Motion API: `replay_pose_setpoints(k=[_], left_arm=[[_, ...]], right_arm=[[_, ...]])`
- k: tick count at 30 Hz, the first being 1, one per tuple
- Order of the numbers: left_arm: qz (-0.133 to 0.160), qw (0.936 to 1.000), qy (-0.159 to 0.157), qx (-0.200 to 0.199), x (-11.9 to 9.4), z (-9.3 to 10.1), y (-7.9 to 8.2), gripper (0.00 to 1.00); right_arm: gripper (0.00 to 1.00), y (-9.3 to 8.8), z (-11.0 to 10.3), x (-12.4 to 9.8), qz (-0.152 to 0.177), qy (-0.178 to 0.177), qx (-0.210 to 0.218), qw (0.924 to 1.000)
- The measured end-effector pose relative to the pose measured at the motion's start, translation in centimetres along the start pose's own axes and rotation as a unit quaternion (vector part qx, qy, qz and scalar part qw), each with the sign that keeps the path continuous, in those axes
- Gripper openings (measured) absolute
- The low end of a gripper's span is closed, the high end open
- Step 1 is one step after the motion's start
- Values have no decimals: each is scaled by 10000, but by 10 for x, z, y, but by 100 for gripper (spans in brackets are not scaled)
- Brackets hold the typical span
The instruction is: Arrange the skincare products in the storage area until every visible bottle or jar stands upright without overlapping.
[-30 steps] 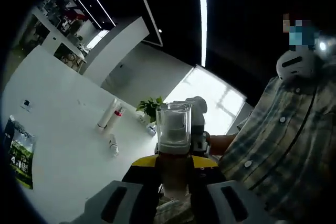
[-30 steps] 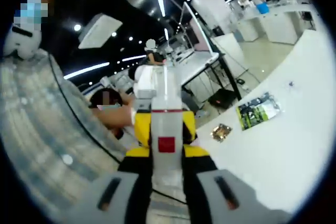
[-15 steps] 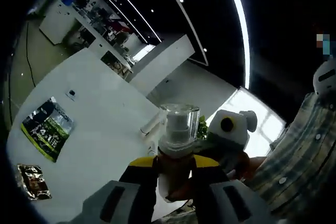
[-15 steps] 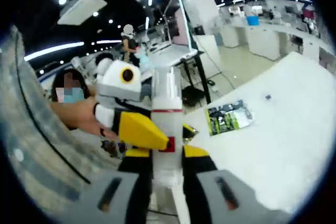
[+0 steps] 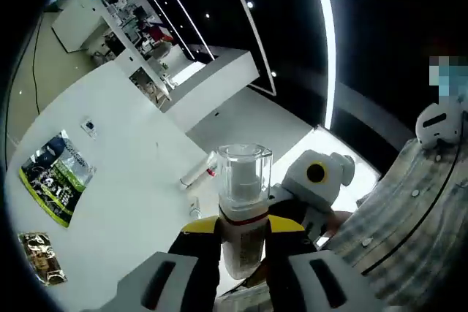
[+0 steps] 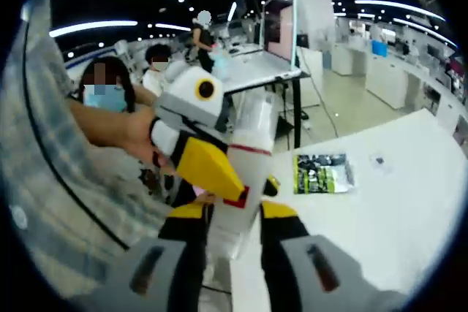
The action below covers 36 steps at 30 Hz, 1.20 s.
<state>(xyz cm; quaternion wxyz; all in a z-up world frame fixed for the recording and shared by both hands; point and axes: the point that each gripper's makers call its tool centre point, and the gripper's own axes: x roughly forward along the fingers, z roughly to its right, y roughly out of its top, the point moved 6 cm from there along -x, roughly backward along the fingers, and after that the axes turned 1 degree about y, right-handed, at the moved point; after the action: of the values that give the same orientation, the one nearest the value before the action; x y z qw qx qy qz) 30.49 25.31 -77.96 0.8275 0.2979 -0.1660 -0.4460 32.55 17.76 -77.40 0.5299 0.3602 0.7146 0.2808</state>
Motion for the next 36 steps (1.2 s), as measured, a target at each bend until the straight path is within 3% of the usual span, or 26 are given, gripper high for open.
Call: replay_pose_setpoints(k=[2,4,5,7,10,11,14,17,19,25,29,33,36], left_arm=[[-423,9986,-226,239,4,6,-3,23],[-739,9950,-482,469,8,14,-5,23],[-708,9937,-730,474,11,22,-2,23],[-575,9928,-911,531,15,28,3,23],[-310,9940,-977,394,19,28,9,23],[-266,9941,-993,351,22,28,9,23],[-168,9943,-961,426,36,25,6,23],[-88,9946,-984,314,53,24,8,23],[-163,9948,-895,459,68,23,9,22],[-529,9917,-774,880,109,25,5,22],[-711,9883,-781,1104,121,28,1,21],[-758,9885,-735,1086,123,28,-1,21],[-820,9880,-467,1225,121,20,-1,21]], right_arm=[[26,-6,-5,-5,41,585,461,9972],[25,-9,-7,-8,70,942,934,9911],[25,-9,-10,-11,133,1145,1136,9868],[24,-3,-13,-16,507,1194,1118,9852],[23,2,-8,-27,889,1002,1226,9834],[23,0,-8,-29,878,975,1223,9838],[22,-5,-1,-37,875,444,1027,9899],[22,-11,5,-52,1140,-88,1283,9851],[22,-17,10,-61,1193,-558,1322,9824],[22,-37,20,-88,1329,-1739,1573,9630],[24,-45,22,-95,1387,-1803,1644,9598],[25,-49,24,-100,1418,-1686,1656,9613],[36,-52,25,-105,1393,-1728,1601,9618]])
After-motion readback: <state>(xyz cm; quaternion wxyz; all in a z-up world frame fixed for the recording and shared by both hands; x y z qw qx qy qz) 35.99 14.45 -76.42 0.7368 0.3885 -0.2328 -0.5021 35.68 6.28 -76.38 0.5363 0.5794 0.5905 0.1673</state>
